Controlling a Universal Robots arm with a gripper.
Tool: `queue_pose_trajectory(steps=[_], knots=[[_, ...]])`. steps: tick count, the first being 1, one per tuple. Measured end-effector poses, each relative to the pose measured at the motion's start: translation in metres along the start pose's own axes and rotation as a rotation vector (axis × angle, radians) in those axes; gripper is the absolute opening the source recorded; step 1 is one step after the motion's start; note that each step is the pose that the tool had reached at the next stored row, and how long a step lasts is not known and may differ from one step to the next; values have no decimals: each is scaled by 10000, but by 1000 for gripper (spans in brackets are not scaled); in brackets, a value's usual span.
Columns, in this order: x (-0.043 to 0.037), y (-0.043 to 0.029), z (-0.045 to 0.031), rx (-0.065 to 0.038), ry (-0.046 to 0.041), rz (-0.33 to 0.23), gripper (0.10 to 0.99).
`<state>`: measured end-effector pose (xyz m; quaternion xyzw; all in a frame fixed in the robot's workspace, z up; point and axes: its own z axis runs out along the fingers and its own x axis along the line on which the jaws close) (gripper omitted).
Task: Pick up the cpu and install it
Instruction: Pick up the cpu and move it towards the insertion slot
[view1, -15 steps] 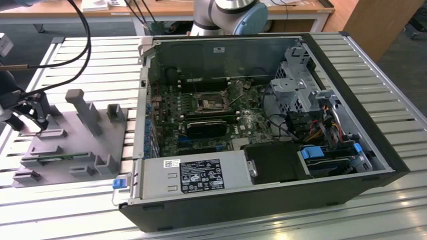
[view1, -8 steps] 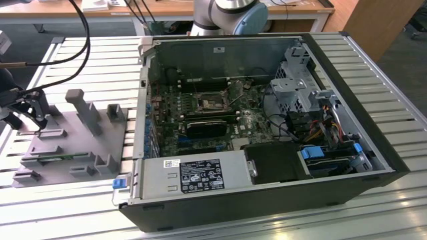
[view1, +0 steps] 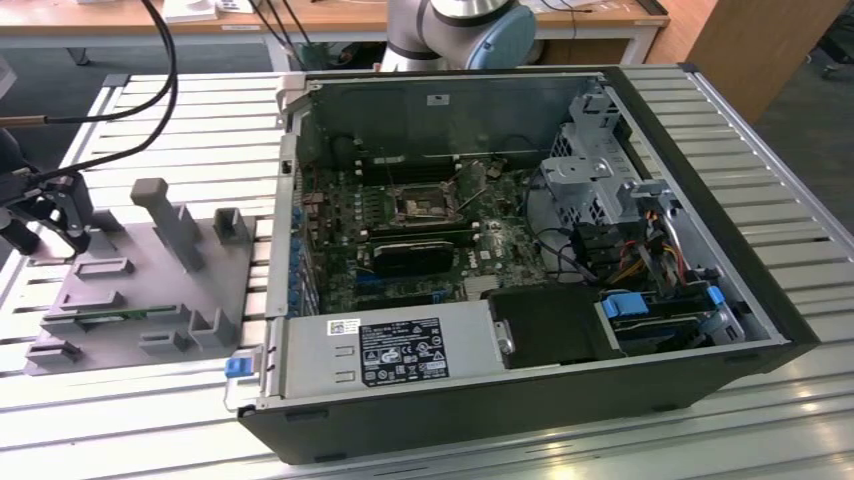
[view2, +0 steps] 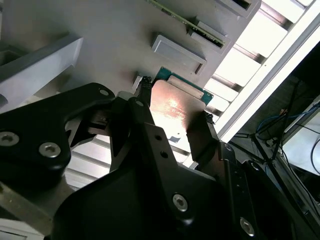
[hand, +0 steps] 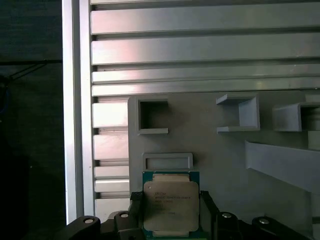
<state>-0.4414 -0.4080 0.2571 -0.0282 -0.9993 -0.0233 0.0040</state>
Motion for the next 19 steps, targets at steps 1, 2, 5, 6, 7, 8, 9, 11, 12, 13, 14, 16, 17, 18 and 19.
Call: queue_pose_trajectory(steps=[1,2,5,6,7,8,9,11,12,13,14,16,17,18,19], knots=[[0,0,-9,0,0,0,537],[0,1,-17,0,0,0,537],[0,2,-43,0,0,0,537],[0,2,-52,0,0,0,537],[1,3,-60,1,1,0,537],[1,3,-67,1,0,0,537],[1,3,-74,0,0,0,537],[1,4,-89,-1,-1,0,537],[1,5,-97,0,0,0,537],[1,5,-103,0,0,0,537],[1,5,-110,0,0,0,537],[1,6,-122,0,-1,0,537],[1,6,-128,-1,-1,0,537],[1,6,-136,0,-1,0,537],[1,6,-142,0,0,0,537]])
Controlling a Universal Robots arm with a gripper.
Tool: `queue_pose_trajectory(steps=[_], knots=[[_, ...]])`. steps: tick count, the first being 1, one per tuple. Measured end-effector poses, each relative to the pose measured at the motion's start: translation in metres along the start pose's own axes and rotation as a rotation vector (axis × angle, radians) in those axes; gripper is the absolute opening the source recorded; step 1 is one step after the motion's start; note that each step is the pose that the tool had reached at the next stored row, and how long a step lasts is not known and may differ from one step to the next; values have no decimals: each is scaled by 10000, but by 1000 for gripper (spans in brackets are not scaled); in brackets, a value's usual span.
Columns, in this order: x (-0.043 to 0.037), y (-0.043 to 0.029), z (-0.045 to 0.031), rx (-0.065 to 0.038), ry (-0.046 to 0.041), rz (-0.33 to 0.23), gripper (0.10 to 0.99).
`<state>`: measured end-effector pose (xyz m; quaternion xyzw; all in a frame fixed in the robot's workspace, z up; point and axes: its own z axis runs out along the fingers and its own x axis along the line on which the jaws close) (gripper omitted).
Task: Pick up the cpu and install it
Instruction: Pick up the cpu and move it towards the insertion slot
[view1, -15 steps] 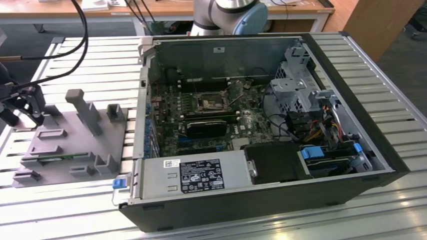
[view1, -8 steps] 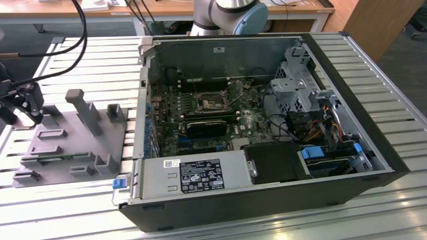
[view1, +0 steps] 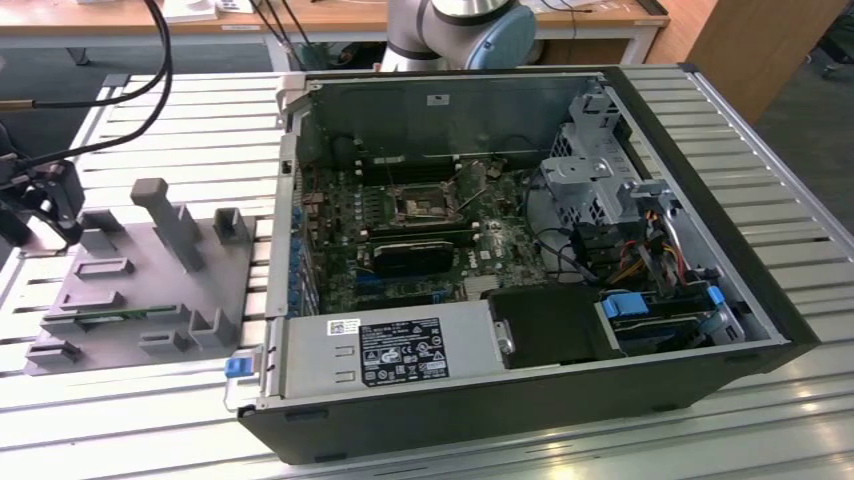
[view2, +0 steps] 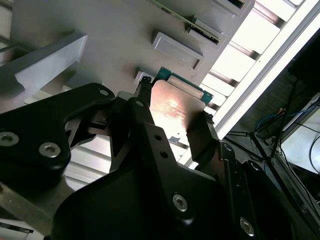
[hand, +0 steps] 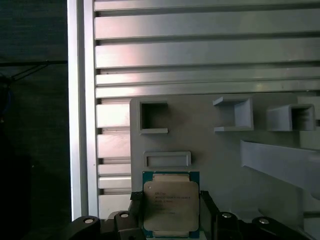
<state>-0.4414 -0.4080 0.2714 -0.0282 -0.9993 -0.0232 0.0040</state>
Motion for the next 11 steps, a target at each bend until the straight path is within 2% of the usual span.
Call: queue_pose_trajectory(steps=[11], knots=[[1,3,-72,1,1,0,537]])
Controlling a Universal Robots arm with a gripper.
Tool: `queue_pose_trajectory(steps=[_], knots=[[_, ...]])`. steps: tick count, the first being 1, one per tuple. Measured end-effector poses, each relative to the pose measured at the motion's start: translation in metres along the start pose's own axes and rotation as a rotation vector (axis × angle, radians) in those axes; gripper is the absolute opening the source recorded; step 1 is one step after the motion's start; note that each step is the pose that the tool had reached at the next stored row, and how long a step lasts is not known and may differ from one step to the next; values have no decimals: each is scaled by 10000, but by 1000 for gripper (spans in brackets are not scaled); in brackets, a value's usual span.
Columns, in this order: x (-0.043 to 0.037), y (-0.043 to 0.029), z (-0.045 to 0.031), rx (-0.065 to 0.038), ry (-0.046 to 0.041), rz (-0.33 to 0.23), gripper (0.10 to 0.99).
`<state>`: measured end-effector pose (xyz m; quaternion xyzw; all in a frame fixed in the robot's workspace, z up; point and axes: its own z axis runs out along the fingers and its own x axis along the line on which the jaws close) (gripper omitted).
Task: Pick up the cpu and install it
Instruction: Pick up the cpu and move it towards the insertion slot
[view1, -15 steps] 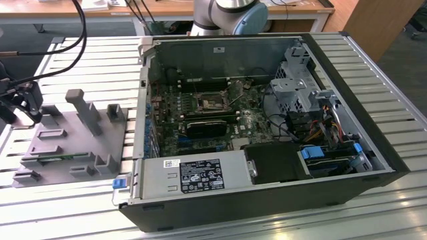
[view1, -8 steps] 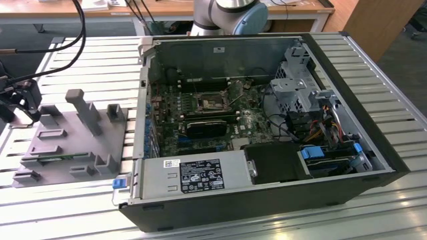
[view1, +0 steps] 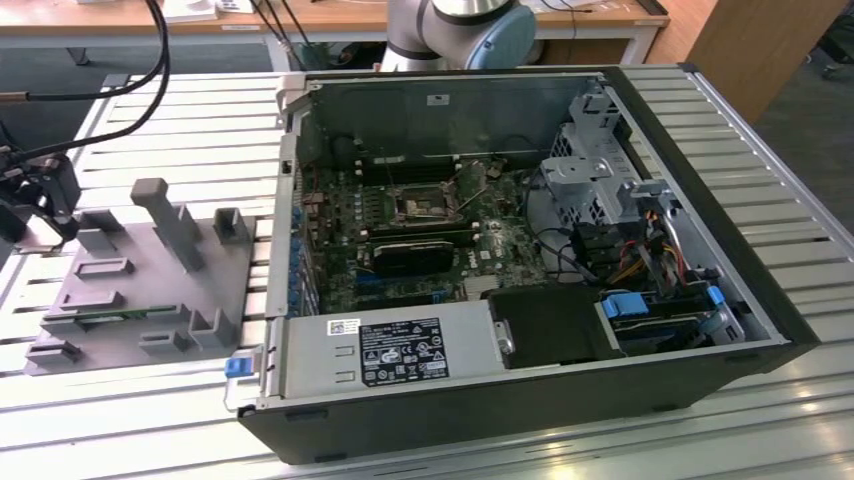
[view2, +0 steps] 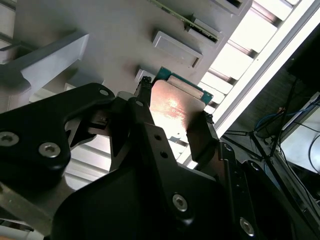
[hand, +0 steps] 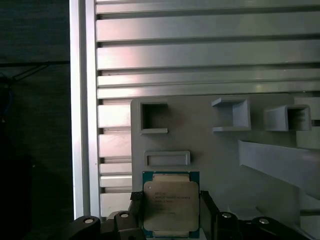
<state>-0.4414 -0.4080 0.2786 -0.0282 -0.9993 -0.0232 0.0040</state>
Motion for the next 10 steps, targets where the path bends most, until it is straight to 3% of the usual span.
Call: queue_pose_trajectory(steps=[10], knots=[[1,6,-116,-1,-1,0,537]])
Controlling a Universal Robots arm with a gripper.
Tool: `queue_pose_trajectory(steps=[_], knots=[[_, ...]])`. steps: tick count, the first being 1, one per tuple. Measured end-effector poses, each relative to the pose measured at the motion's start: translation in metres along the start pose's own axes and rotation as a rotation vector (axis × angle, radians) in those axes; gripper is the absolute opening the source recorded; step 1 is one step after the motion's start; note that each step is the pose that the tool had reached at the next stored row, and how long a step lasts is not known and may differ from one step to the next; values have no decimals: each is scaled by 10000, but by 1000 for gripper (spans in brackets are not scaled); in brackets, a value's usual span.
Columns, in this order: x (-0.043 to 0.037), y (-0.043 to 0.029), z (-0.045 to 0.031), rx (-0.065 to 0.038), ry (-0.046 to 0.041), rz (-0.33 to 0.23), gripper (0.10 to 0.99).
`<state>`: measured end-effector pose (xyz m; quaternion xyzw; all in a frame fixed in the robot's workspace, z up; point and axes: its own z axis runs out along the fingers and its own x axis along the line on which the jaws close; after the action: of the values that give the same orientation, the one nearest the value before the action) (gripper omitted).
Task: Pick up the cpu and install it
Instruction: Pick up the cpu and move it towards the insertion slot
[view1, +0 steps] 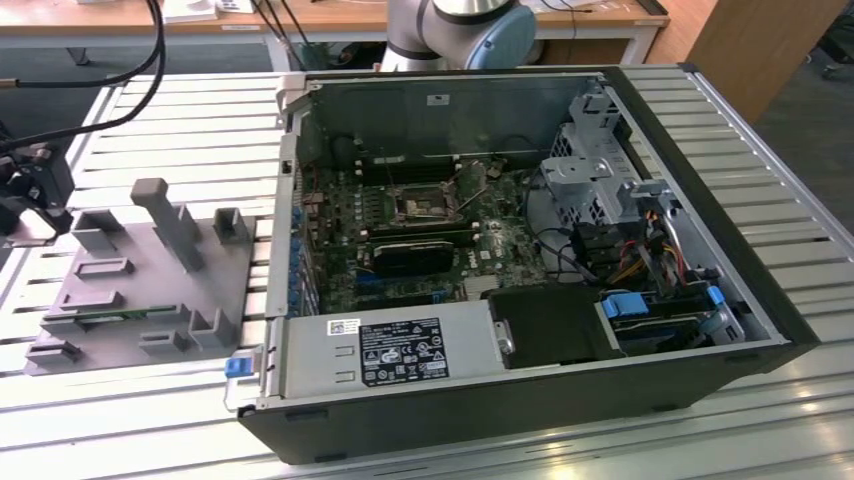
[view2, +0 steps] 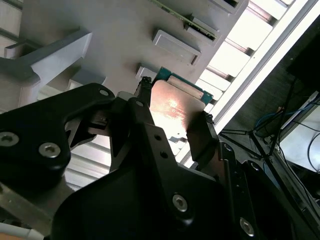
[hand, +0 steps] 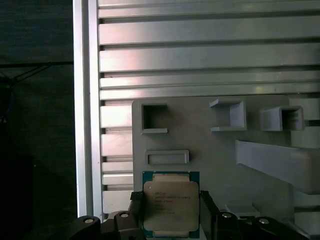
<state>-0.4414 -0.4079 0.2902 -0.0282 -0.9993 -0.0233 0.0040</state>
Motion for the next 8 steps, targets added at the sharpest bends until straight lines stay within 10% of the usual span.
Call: queue_pose_trajectory(steps=[8], knots=[[1,7,-133,1,1,0,537]])
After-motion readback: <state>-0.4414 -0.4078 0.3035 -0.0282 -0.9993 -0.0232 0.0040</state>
